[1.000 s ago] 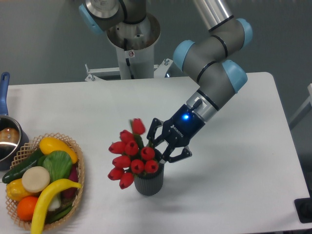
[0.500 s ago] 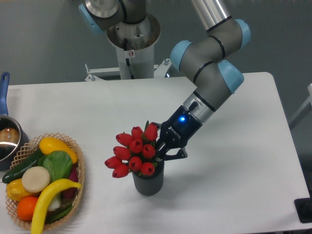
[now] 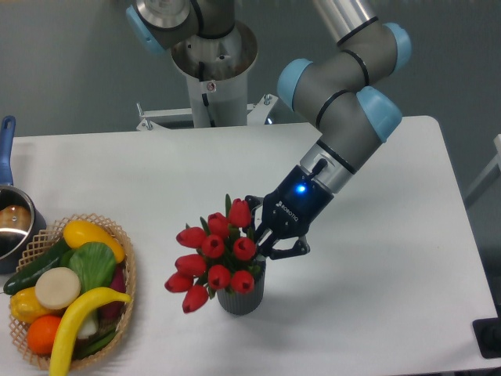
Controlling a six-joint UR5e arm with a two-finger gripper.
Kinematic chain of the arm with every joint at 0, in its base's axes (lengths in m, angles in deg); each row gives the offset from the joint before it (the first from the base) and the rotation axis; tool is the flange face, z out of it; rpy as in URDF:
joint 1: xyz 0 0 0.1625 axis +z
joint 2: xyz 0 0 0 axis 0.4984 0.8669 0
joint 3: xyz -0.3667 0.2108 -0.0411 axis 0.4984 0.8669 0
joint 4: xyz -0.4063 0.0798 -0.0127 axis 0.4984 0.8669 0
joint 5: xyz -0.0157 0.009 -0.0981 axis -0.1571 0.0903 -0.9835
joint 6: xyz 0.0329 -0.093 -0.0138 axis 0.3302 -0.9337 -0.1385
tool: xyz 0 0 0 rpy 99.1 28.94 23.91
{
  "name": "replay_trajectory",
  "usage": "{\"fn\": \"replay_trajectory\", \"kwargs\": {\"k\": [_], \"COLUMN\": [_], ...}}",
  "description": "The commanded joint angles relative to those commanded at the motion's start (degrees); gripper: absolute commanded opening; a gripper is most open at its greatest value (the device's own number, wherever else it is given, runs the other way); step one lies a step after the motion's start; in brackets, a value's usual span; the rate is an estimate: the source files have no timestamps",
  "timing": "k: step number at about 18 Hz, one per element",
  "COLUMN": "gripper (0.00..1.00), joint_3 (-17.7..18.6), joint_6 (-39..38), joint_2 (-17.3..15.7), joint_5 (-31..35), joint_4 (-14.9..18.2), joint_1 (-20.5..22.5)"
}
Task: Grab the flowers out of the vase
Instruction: 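Close the gripper around the tulip stems at the vase rim, then lift the tulip bunch up out of the vase and away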
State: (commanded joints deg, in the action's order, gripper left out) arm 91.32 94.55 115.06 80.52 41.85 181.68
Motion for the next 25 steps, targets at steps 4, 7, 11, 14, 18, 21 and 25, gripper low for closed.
{"fn": "replay_trajectory", "kwargs": {"k": [4, 7, 11, 14, 18, 21, 25], "gripper": [0.00, 0.00, 0.00, 0.00, 0.00, 0.00, 0.00], "joint_3": [0.00, -0.79, -1.41, -1.41, -1.67, -2.02, -5.44], "joint_6": [-1.58, -1.85, -4.30, -6.33, -6.59, -8.43, -12.82], "joint_2": [-1.76, -2.03, -3.08, -3.78, -5.01, -5.80, -6.42], "joint_5": [-0.09, -0.26, -1.66, -2.72, -2.81, -2.90, -2.81], "joint_4": [0.27, 0.26, 0.27, 0.27, 0.44, 0.35, 0.44], "joint_1": [0.44, 0.36, -0.17, -0.44, -0.61, -0.44, 0.09]}}
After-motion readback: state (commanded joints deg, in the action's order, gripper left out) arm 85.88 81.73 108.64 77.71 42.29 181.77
